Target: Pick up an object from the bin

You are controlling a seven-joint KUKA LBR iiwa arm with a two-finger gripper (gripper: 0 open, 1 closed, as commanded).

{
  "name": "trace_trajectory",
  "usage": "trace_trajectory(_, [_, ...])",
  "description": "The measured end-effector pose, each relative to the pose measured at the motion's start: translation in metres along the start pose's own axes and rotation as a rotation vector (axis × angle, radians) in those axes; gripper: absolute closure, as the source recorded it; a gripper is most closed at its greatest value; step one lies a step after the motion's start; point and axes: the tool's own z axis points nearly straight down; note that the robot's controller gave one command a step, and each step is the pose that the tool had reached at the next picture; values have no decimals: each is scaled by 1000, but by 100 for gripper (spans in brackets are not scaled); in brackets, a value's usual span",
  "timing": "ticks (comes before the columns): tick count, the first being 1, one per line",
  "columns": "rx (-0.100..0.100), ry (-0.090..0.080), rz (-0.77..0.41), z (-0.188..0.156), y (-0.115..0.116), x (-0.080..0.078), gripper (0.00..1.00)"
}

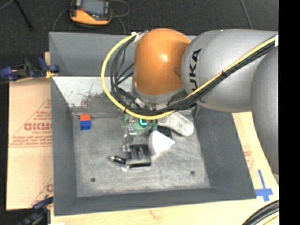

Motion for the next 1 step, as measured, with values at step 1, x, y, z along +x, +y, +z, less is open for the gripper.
trace_trajectory(1, [-1,-7,4,-4,-1,-2,0])
